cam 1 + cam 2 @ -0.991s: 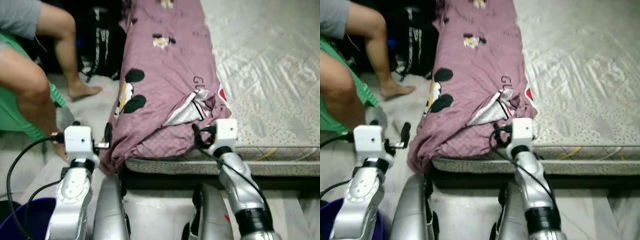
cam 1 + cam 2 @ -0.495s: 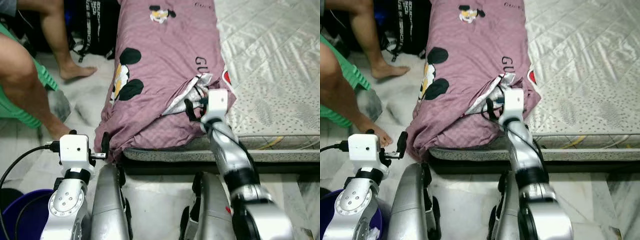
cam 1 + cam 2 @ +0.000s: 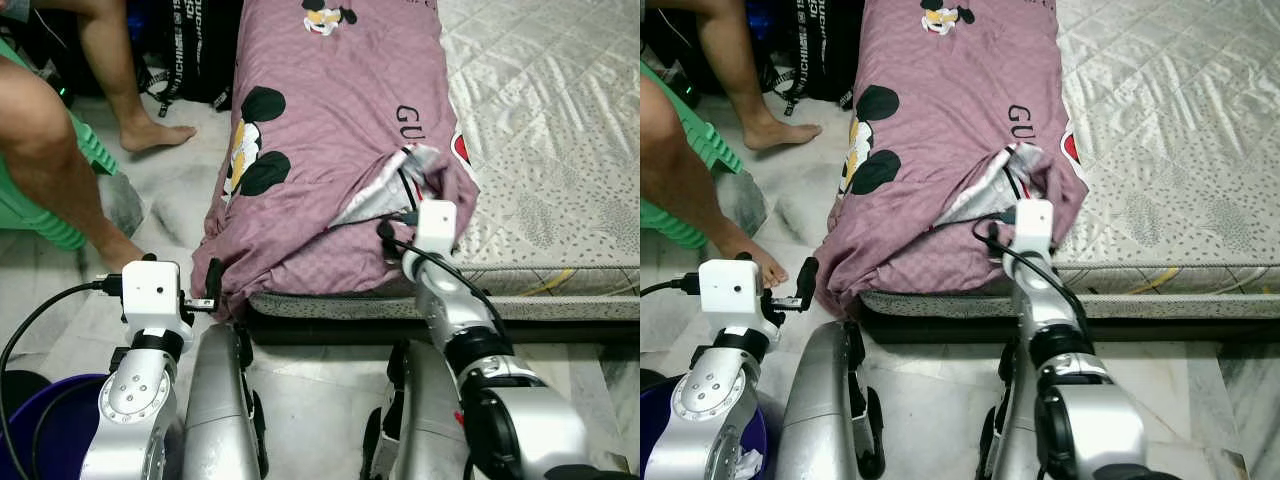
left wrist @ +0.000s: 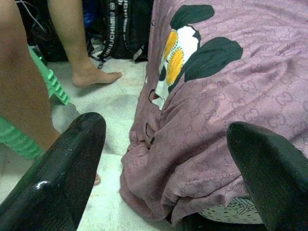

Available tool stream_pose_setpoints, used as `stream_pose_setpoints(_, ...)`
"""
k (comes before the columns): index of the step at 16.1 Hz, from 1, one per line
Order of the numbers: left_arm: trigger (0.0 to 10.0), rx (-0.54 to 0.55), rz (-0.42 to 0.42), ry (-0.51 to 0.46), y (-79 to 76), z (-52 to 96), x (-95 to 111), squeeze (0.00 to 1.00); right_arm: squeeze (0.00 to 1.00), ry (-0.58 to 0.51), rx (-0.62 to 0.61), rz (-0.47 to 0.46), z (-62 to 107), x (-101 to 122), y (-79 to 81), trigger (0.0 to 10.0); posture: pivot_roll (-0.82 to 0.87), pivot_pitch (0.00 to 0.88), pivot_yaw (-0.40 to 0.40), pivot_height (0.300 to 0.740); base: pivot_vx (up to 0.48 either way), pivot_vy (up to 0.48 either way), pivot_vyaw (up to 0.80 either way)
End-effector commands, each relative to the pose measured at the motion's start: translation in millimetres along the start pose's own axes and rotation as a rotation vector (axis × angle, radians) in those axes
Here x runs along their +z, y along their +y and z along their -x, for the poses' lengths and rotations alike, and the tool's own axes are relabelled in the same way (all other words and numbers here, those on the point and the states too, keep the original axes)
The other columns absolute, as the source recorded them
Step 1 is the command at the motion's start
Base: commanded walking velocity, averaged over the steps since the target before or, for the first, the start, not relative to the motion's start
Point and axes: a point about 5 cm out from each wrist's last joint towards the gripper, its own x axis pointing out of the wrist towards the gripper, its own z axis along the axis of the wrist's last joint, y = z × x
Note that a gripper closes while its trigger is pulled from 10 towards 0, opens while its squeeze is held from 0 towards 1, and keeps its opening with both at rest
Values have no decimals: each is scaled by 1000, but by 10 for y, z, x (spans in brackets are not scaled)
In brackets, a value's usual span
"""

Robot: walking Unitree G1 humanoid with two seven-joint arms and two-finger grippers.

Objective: Clean up the room

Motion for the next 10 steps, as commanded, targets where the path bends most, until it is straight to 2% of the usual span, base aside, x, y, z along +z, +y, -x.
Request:
stream_pose_setpoints(1, 10000, 9, -12, 6, 25, 22, -1, 0, 0, 16, -87, -30, -26, 32, -179, 10000, 187, 252, -9, 542, 0, 0, 0)
stream_pose_setpoints(5, 10000, 6, -8, -3, -6, -39, 19, 0, 0, -23, -231, -41, -29, 133, -557, 10000, 177, 227, -8, 542, 0, 0, 0)
stream_pose_setpoints(7, 10000, 6, -10, -6, 3, -56, 21, 0, 0, -12, -258, -23, 14, 51, -685, 10000, 168, 219, -5, 542, 0, 0, 0)
stream_pose_setpoints(9, 10000, 2, -11, -10, 0, -101, 18, 0, 0, 2, -320, -3, 128, -129, -910, 10000, 153, 205, -1, 542, 0, 0, 0)
stream_pose_setpoints(10, 10000, -1, -9, -15, -13, -120, 25, 0, 0, 1, -347, -2, 170, -169, -975, 10000, 150, 200, 1, 542, 0, 0, 0)
